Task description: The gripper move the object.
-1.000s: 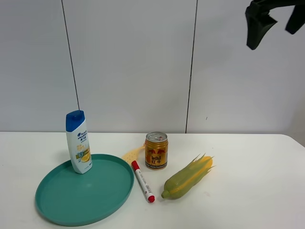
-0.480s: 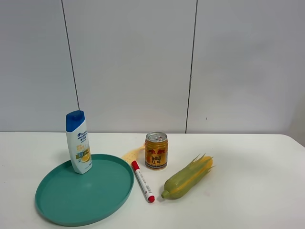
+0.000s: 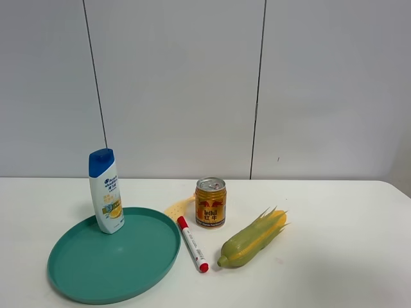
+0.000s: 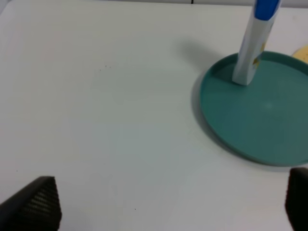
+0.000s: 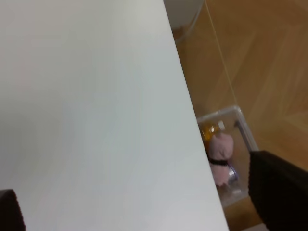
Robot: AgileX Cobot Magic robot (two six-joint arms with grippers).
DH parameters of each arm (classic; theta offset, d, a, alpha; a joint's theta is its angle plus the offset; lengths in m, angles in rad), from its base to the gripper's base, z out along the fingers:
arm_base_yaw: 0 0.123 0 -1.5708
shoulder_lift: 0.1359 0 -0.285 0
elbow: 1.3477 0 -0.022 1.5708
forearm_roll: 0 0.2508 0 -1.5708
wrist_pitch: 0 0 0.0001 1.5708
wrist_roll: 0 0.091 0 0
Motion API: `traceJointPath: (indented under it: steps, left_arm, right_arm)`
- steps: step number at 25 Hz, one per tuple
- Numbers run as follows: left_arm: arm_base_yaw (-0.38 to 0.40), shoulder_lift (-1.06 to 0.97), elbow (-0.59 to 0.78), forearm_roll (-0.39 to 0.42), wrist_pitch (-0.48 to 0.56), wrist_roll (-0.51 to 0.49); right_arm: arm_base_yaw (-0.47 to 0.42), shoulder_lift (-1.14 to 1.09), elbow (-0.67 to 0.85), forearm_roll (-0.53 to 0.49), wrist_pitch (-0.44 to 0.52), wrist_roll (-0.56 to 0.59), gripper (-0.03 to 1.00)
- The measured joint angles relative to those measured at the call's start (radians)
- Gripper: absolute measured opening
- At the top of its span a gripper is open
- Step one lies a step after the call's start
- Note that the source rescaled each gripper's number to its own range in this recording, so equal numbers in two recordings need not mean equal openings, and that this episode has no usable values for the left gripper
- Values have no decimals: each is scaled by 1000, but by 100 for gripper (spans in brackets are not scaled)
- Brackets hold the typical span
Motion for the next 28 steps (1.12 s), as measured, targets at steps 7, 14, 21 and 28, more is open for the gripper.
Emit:
traceJointPath:
  steps: [7, 14, 21, 28]
  left_arm:
    - [0, 0, 0, 0, 0, 0]
    - [0, 0, 0, 0, 0, 0]
    - [0, 0, 0, 0, 0, 0]
    - [0, 0, 0, -1, 0, 0]
  right_arm:
    - [0, -336, 311, 49, -90, -13, 84]
    - [0, -557, 419, 61, -33, -22, 84]
    - [0, -657, 420, 49, -17, -19, 84]
    - [0, -708, 452, 49, -45, -35, 84]
